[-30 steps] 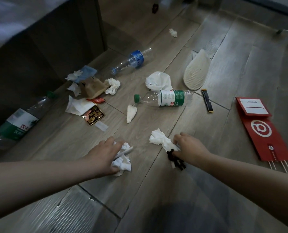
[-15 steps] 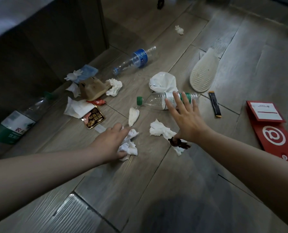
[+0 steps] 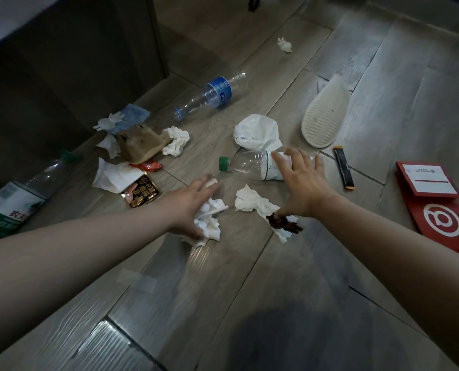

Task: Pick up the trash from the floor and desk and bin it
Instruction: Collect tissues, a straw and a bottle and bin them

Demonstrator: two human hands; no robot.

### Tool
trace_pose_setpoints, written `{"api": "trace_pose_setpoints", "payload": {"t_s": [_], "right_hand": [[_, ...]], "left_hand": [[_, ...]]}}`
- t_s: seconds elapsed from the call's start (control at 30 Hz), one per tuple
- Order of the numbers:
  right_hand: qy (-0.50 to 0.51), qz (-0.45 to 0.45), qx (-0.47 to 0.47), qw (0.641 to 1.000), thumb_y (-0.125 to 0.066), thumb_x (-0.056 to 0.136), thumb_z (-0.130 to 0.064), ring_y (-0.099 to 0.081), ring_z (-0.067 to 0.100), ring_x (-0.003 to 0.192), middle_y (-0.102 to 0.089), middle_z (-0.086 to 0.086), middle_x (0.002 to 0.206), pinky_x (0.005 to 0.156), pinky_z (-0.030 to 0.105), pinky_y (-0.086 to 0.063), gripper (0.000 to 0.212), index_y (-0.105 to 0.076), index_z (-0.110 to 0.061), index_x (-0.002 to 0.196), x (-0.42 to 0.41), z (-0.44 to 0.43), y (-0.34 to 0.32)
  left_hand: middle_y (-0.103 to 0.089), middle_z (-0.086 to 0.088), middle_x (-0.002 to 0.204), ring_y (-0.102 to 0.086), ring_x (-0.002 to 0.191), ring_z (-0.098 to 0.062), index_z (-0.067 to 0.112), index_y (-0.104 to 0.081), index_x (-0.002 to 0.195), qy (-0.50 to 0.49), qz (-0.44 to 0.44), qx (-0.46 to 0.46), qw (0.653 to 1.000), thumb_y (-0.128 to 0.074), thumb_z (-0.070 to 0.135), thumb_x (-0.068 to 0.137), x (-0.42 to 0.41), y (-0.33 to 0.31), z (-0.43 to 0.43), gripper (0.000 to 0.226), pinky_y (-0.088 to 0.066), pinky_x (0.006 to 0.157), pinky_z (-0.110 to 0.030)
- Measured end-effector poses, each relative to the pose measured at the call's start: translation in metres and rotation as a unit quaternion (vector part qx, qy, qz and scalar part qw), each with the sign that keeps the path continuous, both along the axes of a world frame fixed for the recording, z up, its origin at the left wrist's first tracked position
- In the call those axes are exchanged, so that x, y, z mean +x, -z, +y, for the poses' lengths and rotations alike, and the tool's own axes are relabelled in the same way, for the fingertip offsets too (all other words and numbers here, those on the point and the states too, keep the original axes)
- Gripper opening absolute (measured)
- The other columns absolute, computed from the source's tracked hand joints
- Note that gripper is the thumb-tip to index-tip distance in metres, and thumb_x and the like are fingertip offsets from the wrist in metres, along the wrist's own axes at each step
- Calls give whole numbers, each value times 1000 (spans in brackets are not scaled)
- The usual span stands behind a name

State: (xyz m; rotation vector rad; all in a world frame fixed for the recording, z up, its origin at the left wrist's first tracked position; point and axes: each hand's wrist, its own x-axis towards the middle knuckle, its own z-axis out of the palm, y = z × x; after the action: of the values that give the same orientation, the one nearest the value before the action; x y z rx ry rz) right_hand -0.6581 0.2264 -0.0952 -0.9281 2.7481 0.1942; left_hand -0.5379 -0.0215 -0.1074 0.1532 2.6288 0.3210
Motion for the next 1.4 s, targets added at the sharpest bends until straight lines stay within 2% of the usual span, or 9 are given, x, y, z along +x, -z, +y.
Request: {"api": "trace_pose_setpoints", "payload": {"t_s": [0.1,0.17,0.27,0.47,0.6,0.77,0.97,1.23,1.4], "right_hand": [[4,-16,12,1000,-79,53,-67,1,35,147,-1,13,158,117,60,-1,138,10,-26,152,-1,4,1],[6,-18,15,1000,-78,54,-67,-9,35,145,-11,14,156,117,60,-4,137,9,-26,152,-1,5,2],[30,-45,-8,998,-80,55,-64,-36,35,132,-36,13,142,114,59,-19,132,1,-23,151,4,8,4],[42,-79,-67,994,-84,60,-51,-51,30,117,-44,13,135,97,43,-47,127,-1,-22,151,19,10,6],[109,-108,-125,980,-86,62,-40,-53,29,117,-48,12,135,92,37,-46,118,-10,-20,151,29,13,8],[165,-115,-169,965,-84,63,-37,-58,25,104,-57,8,122,83,39,-53,105,-20,-26,144,35,24,13],[186,-111,-170,961,-81,67,-39,-58,24,104,-58,5,123,83,37,-52,100,-22,-23,145,42,39,12],[231,-162,-215,935,-84,62,-36,-56,21,106,-55,0,124,87,43,-54,98,-30,-27,143,43,35,8],[218,-190,-186,939,-83,59,-47,-47,26,124,-40,5,143,98,45,-48,121,-5,-32,151,53,24,3]], "left_hand": [[5,4,159,-33,138,-23,28,-7,151,-10,1,2,1000,-80,44,62,0,1,1,116,-43,101,-32],[-3,2,157,-39,133,-23,26,-14,149,-16,9,-1,1000,-79,45,63,2,1,1,110,-44,96,-31],[-14,0,151,-46,124,-24,26,-26,144,-17,16,-5,1000,-79,46,63,4,-2,3,99,-46,90,-31],[-30,-3,131,-53,105,-23,25,-35,135,-25,18,2,1000,-78,44,63,7,0,5,86,-50,81,-33],[-35,-3,122,-53,96,-21,24,-39,129,-46,17,6,999,-76,43,68,7,1,7,74,-44,73,-28],[-40,-5,118,-55,99,-25,23,-41,129,-70,29,36,996,-77,43,68,3,-3,8,73,-48,82,-33],[-40,-4,120,-51,101,-22,24,-40,133,-83,44,60,994,-78,41,68,-9,-5,15,77,-38,74,-25],[-41,-4,117,-54,98,-22,24,-42,129,-82,49,55,994,-77,42,67,-4,-2,14,73,-45,80,-28],[-39,-3,118,-53,99,-23,24,-41,132,-80,46,47,995,-75,41,69,-1,-7,11,75,-47,84,-31]]}}
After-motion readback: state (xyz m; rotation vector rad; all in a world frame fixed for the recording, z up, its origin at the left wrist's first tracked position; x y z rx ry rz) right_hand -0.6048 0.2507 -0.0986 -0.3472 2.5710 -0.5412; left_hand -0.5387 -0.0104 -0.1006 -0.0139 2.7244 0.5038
